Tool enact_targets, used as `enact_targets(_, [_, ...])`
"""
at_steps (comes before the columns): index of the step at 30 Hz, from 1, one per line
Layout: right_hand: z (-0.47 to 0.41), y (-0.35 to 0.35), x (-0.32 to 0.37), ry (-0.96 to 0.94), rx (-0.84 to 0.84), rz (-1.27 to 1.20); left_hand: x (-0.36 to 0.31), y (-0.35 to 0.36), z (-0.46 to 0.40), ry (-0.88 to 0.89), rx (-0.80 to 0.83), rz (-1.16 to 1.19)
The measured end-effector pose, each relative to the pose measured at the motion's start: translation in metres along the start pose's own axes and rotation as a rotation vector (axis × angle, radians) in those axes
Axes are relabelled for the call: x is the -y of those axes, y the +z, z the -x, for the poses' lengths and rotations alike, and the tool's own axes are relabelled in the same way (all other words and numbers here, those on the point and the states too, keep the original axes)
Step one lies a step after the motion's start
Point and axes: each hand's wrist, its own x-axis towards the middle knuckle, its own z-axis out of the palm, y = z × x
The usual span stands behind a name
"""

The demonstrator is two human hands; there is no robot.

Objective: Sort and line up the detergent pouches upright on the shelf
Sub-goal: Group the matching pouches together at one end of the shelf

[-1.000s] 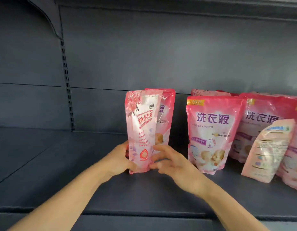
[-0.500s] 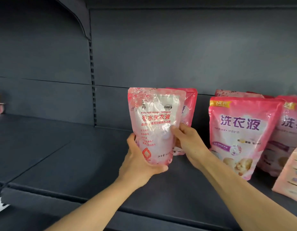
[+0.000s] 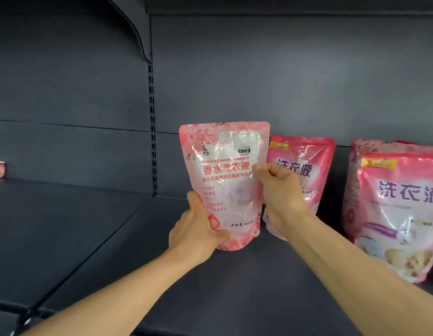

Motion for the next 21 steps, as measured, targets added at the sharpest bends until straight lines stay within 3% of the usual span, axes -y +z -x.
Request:
enact_targets(10, [-0.05, 0.112, -0.035, -0.035, -0.213, 0.179, 0.089, -0.065, -0.099, 0.014, 0.096, -0.108])
enact_targets(21, [-0.091, 0.143, -0.066, -0.062, -0.307, 0.392, 0.123, -0.058, -0.159, 0.035, 0.165, -0.058])
